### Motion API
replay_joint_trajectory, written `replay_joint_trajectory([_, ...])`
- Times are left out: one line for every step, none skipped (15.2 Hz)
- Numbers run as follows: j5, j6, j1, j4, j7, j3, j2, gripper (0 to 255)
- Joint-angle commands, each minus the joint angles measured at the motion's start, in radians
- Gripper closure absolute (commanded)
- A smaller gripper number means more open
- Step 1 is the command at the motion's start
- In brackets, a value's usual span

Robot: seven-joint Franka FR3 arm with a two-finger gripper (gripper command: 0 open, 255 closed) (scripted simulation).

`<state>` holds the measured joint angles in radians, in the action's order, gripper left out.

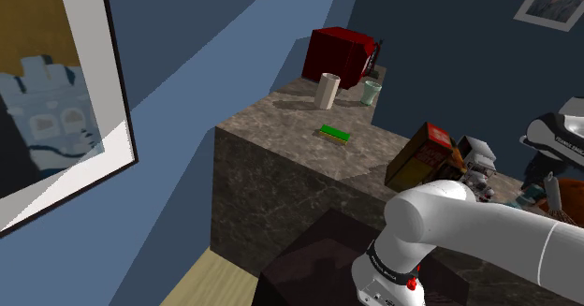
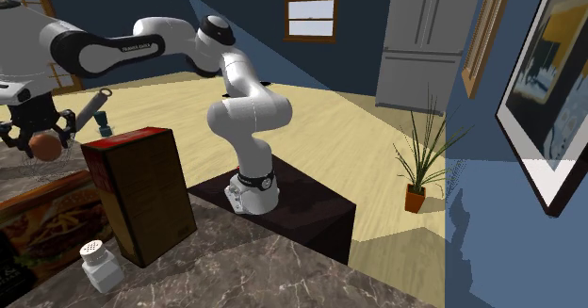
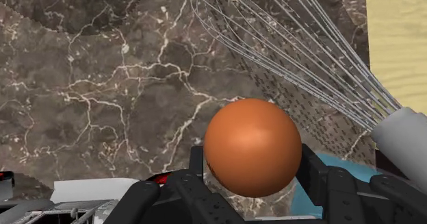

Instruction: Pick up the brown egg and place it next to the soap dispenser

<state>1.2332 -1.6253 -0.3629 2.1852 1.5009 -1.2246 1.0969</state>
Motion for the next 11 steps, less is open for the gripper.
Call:
replay_joint_trajectory([0.015, -0.015, -0.001, 0.015, -0.008, -0.018, 0.006, 255])
replay_joint_trajectory([0.023, -0.023, -0.001, 0.022, -0.012, -0.027, 0.009, 255])
replay_joint_trajectory([0.031, -0.031, -0.001, 0.029, -0.016, -0.036, 0.011, 255])
replay_joint_trajectory([0.040, -0.038, -0.001, 0.036, -0.020, -0.046, 0.014, 255])
replay_joint_trajectory([0.048, -0.046, -0.001, 0.042, -0.023, -0.056, 0.016, 255])
replay_joint_trajectory([0.056, -0.054, -0.001, 0.049, -0.027, -0.066, 0.019, 255])
replay_joint_trajectory([0.065, -0.061, 0.000, 0.055, -0.031, -0.076, 0.021, 255])
replay_joint_trajectory([0.073, -0.069, 0.001, 0.061, -0.035, -0.086, 0.024, 255])
replay_joint_trajectory([0.082, -0.076, 0.001, 0.066, -0.039, -0.097, 0.026, 255])
replay_joint_trajectory([0.091, -0.084, 0.002, 0.072, -0.043, -0.107, 0.029, 255])
replay_joint_trajectory([0.100, -0.091, 0.003, 0.077, -0.047, -0.118, 0.031, 255])
